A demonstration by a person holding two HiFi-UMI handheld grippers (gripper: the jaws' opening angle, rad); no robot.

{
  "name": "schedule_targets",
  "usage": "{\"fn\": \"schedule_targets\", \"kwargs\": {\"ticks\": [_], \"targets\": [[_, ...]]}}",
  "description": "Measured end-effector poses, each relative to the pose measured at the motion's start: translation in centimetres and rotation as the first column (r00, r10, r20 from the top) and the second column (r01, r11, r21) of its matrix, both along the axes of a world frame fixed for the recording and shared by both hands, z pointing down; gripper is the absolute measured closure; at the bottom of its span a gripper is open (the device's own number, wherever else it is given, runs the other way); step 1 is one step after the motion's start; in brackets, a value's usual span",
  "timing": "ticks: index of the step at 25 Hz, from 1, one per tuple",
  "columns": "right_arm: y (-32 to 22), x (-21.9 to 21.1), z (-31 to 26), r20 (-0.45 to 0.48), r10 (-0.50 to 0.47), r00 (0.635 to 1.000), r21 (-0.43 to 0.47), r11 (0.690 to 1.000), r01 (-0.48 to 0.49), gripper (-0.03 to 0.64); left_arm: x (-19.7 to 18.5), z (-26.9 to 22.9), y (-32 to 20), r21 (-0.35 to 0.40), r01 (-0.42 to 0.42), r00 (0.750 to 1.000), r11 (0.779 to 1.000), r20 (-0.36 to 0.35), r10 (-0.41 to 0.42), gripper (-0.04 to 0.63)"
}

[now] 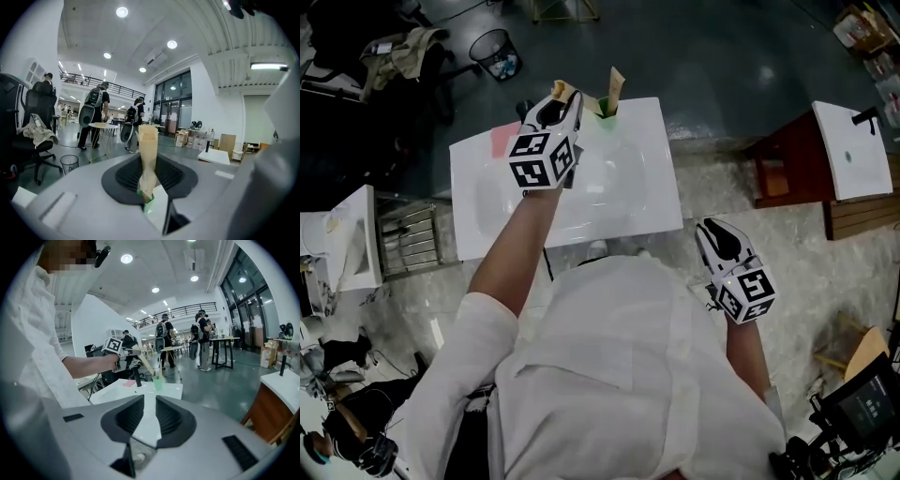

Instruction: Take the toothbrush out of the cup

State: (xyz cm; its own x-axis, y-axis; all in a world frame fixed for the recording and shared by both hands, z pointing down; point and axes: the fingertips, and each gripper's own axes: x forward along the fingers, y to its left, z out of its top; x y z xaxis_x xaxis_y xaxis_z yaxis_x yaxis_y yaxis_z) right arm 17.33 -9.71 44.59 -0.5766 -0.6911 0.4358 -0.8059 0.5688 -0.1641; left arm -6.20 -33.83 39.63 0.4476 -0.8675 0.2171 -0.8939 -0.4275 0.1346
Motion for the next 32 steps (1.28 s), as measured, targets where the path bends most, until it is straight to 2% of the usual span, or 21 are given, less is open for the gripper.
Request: {"fn": "schedule_targets", "kwargs": {"ticks": [14,19,32], "targets": [[-0.6,-0.6,0.8,0.037,-0.179,0.983,0.012,0.984,0.179,0.551,-0.2,-4.1,8.0,0.02,0.013,1.0,1.0,0.009,-0.014,0.514],[-0.5,-0.8,1.2,0.046,-0.229,0.972,0.019,0.973,0.228,0.551,0.2,-4.2,11.4,0.005,0.003,1.0,1.0,0.02,-0.003,0.514],[-1.3,-2.0,2.1,0.082,-0.363,0.928,0.029,0.932,0.361,0.552,0.9,-1.4,19.0,-0.065,0.052,0.997,0.997,0.052,-0.049,0.514]]}}
